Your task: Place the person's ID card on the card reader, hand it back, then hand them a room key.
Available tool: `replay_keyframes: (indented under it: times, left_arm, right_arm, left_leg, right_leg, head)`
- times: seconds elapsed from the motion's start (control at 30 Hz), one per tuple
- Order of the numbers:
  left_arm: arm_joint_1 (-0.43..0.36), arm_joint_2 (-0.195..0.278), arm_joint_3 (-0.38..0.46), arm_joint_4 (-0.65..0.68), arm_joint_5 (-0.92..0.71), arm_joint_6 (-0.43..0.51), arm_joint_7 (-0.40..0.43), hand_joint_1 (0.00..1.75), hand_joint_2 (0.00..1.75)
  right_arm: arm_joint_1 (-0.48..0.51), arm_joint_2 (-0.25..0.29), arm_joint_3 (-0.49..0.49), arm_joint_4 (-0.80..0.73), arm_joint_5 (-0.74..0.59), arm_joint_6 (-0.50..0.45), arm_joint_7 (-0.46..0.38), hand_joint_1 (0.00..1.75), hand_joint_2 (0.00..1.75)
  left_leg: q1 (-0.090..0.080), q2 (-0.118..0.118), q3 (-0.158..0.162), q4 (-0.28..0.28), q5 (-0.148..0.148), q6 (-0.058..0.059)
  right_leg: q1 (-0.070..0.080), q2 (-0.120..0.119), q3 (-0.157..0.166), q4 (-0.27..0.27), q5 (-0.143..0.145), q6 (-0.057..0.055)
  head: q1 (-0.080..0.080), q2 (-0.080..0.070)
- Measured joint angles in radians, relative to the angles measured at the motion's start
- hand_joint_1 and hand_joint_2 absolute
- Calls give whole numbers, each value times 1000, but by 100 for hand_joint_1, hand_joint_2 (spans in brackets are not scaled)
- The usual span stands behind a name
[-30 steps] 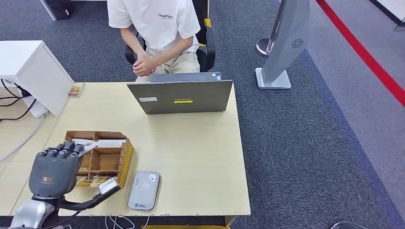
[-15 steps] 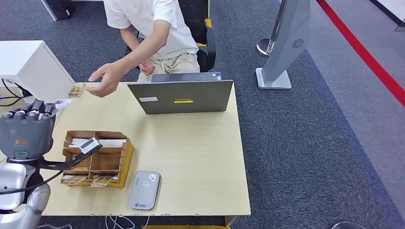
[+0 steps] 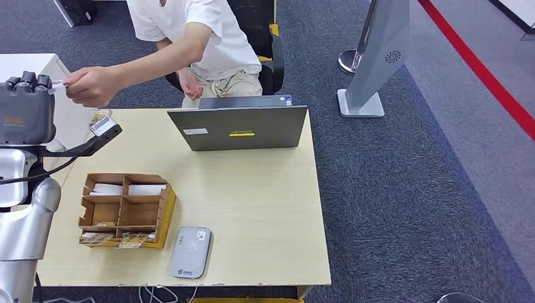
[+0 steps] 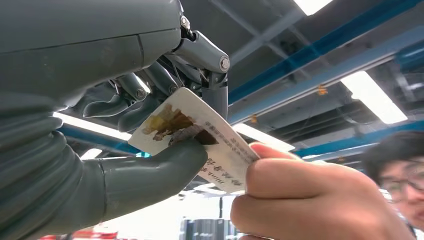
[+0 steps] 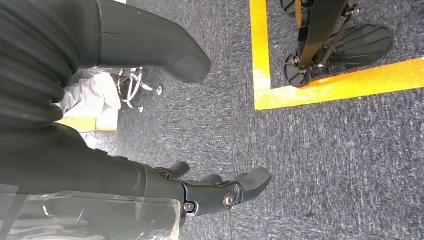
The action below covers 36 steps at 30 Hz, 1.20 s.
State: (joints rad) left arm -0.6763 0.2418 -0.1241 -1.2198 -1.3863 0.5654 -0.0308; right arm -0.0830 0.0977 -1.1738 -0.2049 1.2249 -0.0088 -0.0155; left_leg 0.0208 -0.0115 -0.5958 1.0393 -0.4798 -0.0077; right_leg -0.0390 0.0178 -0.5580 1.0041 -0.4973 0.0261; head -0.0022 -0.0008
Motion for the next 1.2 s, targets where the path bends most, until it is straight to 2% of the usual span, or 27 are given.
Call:
replay_keyframes:
  times: [0.2, 0.33, 0.93, 1.03, 1.2]
  left_arm:
    - [-1, -5, -10, 20, 8, 0, 1, 175, 175]
    - [2, -4, -13, 20, 36, -3, 1, 0, 175]
    - [122, 2, -12, -139, 88, -6, -4, 0, 175]
    - [205, 1, -12, -234, 98, -27, 2, 0, 175]
    - [427, -4, -14, -462, 94, -11, 6, 0, 175]
  right_arm:
    - [0, 0, 2, 0, 0, 0, -1, 0, 175]
    - [1, 0, 3, 0, 0, 0, -5, 0, 175]
    - [3, 0, 3, 0, -8, -5, -7, 0, 175]
    - [4, 1, 1, 0, -29, -10, -6, 0, 175]
    - [10, 11, -21, 0, -64, -21, -7, 0, 175]
  left_leg:
    - [0, 6, -1, 0, 0, 0]
    - [0, 9, -2, 0, -1, 0]
    - [0, 7, -2, 0, -2, 1]
    - [0, 7, -2, 0, -3, 1]
    - [0, 8, -2, 0, -5, 1]
  right_leg:
    - [0, 6, -3, 0, 1, -1]
    - [0, 9, -5, 1, 1, -1]
    - [0, 6, -3, 1, 0, -1]
    - [0, 7, -3, 0, 0, -1]
    - [0, 7, -4, 0, -3, 0]
  head:
    - [0, 0]
    - [0, 0]
    - [0, 0]
    - [0, 0]
    - [0, 0]
